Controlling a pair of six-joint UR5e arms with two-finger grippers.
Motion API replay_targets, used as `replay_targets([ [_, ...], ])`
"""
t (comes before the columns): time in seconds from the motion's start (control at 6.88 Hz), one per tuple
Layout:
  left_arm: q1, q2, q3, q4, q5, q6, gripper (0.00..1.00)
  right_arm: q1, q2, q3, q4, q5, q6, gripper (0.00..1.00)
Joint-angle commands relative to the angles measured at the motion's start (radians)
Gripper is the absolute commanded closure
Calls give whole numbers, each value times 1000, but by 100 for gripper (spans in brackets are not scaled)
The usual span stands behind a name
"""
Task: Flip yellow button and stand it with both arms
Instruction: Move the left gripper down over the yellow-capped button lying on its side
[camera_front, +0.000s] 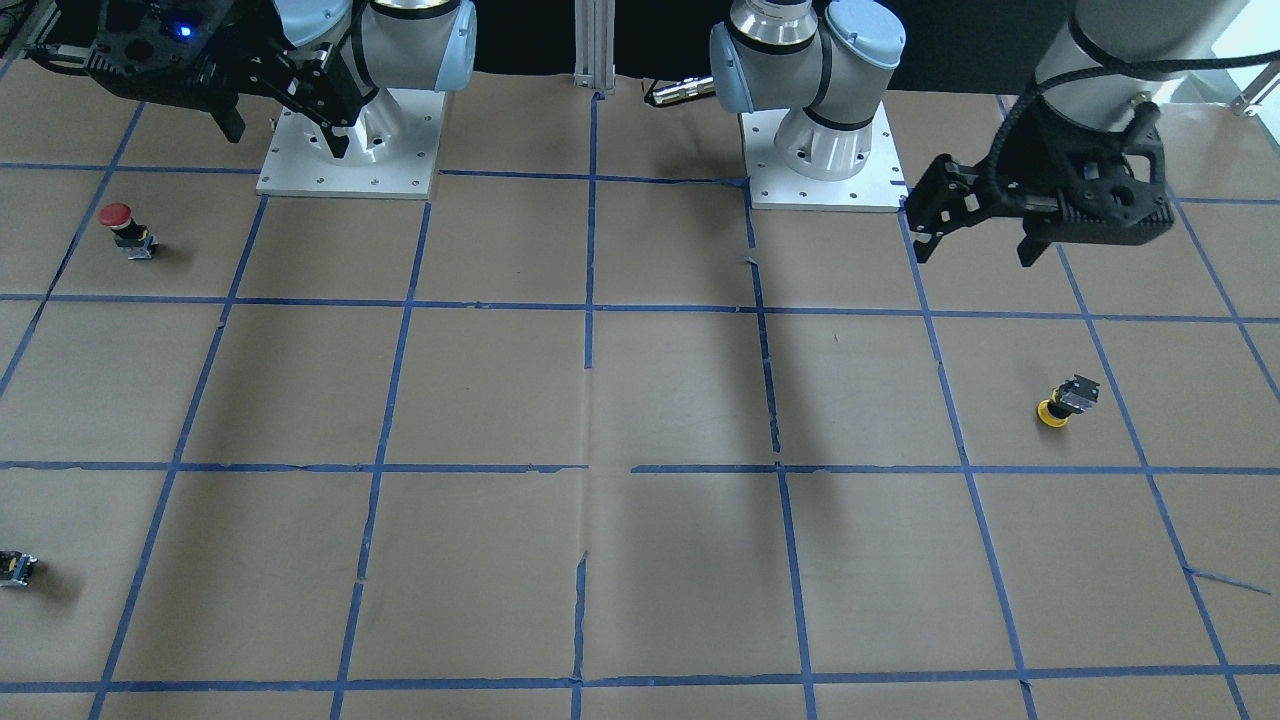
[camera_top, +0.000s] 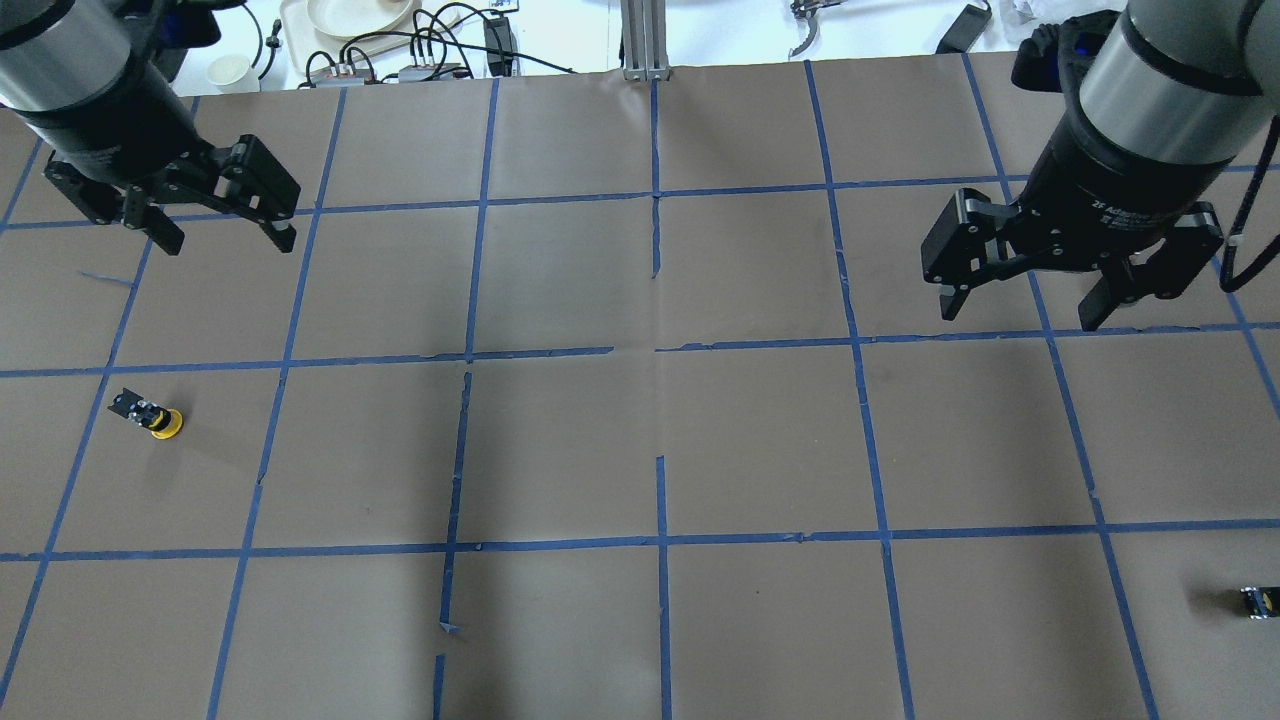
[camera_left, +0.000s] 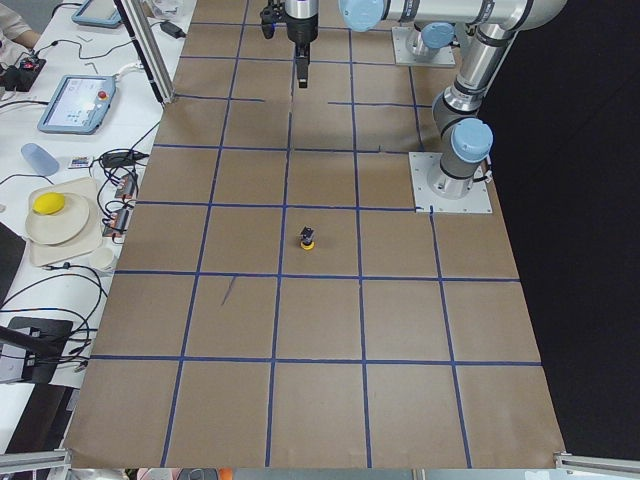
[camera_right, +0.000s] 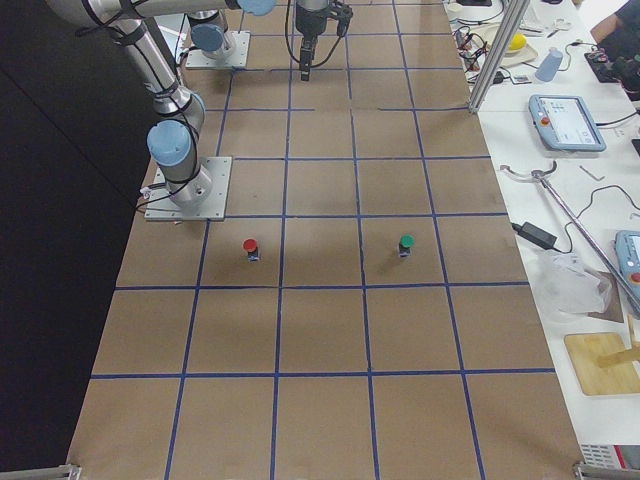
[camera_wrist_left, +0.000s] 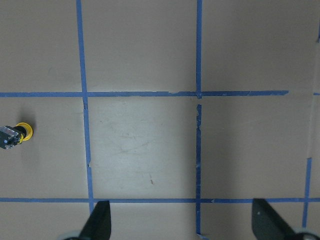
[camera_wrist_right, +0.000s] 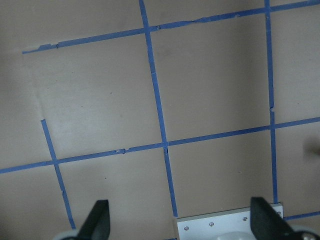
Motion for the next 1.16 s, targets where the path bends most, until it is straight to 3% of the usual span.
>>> replay_targets([
  [0.0,177,-52,-52,60,-3,318,0,2,-14,21,-4,7,0,0],
  [0.15,225,-62,-97,97,-1,426,0,0,-15,28,-4,6,0,0],
  [0.44,346,-107,-218,293,1,707,0,0,-14,28,-5,7,0,0],
  [0.58,381,-148,-272,462,5,784,0,2,-15,28,-5,9,0,0],
  [1.02,447,-257,-360,684,5,867,0,0,-15,28,-5,4,0,0],
])
